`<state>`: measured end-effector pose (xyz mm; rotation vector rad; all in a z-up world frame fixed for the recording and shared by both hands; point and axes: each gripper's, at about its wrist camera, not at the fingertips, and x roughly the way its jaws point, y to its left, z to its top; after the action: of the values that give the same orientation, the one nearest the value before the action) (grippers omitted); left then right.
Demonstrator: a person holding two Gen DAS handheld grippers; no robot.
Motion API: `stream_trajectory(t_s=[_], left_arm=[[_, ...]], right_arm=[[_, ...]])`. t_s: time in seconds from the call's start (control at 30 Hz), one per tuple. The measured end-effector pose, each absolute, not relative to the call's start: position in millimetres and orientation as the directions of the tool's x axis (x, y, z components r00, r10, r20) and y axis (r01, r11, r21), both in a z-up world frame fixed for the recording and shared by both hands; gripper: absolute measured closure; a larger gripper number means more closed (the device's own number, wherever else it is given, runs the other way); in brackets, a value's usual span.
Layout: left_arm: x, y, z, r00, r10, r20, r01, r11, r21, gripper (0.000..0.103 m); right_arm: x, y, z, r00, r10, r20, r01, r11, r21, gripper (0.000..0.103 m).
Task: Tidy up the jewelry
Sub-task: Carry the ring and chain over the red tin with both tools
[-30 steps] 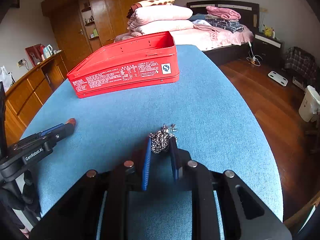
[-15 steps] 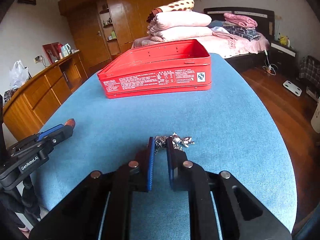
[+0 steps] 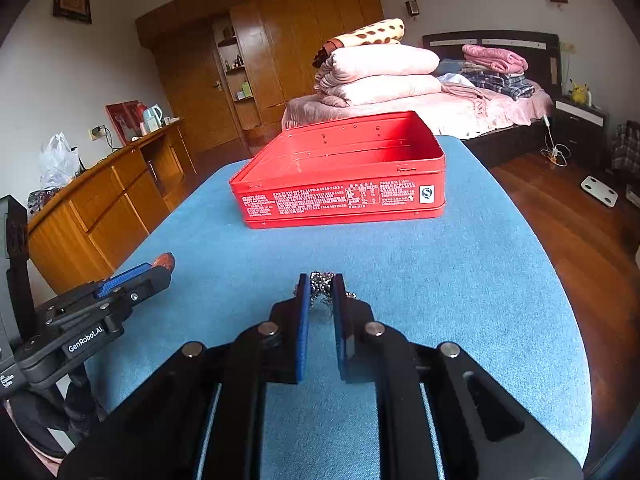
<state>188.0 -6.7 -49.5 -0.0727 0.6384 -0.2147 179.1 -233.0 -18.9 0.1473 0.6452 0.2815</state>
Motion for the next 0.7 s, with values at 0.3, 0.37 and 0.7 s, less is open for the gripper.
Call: stream_trajectory(t_s=[0.3, 0.37, 0.7], left_arm=[[198, -10, -44, 0.782, -0.23, -0.579, 0.186, 0.973, -0.135, 0.075], [198, -10, -41, 0.787, -0.228, -0.573, 0.187, 0.974, -0.131, 0.075], [221, -22, -12, 0.81, -0.236, -0.537, 0.208, 0.972, -0.112, 0.075]], right_arm=[[181, -237, -4, 0.773, 0.328, -0.542, -0.236, 0.943, 0.234, 0.094], [181, -238, -2, 0.776, 0.329, -0.537, -0.238, 0.943, 0.234, 0.094], [194, -240, 27, 0.803, 0.324, -0.5, -0.255, 0.945, 0.202, 0.094]])
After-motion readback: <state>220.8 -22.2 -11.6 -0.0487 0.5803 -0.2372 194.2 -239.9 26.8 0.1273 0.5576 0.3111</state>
